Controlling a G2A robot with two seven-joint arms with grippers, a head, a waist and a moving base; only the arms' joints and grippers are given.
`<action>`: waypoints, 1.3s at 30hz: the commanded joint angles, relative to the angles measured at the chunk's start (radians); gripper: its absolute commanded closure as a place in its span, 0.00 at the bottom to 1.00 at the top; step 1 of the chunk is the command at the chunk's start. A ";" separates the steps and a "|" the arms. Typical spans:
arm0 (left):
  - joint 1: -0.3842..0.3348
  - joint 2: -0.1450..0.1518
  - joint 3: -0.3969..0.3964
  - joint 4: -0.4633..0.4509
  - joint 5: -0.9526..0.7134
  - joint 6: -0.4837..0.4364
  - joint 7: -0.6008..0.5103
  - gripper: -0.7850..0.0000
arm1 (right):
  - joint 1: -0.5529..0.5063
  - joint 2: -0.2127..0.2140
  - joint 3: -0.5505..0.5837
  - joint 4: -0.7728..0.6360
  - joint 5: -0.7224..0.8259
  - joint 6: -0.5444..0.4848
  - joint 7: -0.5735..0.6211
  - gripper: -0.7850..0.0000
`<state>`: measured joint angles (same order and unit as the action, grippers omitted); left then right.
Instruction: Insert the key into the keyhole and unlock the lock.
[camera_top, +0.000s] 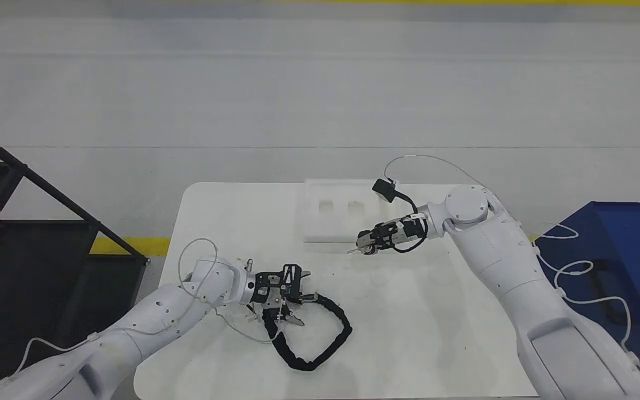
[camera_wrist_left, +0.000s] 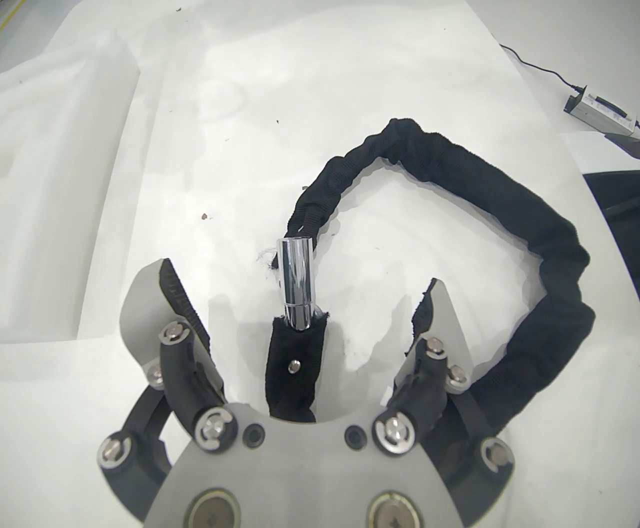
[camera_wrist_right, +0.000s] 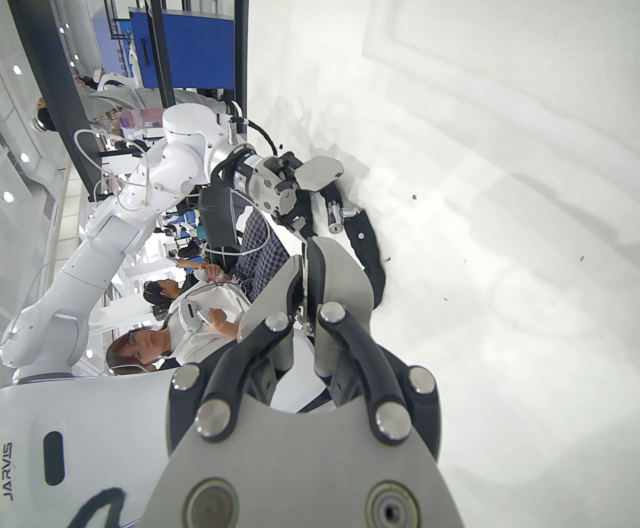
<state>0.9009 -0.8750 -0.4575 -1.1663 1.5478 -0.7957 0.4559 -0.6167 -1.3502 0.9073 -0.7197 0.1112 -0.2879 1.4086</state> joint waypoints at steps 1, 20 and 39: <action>0.001 -0.004 -0.002 0.006 0.002 0.002 -0.001 0.12 | 0.000 0.000 0.000 0.000 0.000 0.000 0.000 1.00; -0.003 -0.046 -0.014 0.070 0.008 -0.007 -0.029 1.00 | 0.000 0.000 0.000 0.000 0.000 0.000 0.000 1.00; -0.013 0.006 -0.154 -0.072 0.071 -0.031 0.260 1.00 | -0.018 0.006 0.000 -0.079 -0.016 0.038 -0.015 1.00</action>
<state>0.8865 -0.8724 -0.6012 -1.2268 1.6223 -0.8278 0.7041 -0.6321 -1.3471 0.9058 -0.7697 0.1002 -0.2640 1.3878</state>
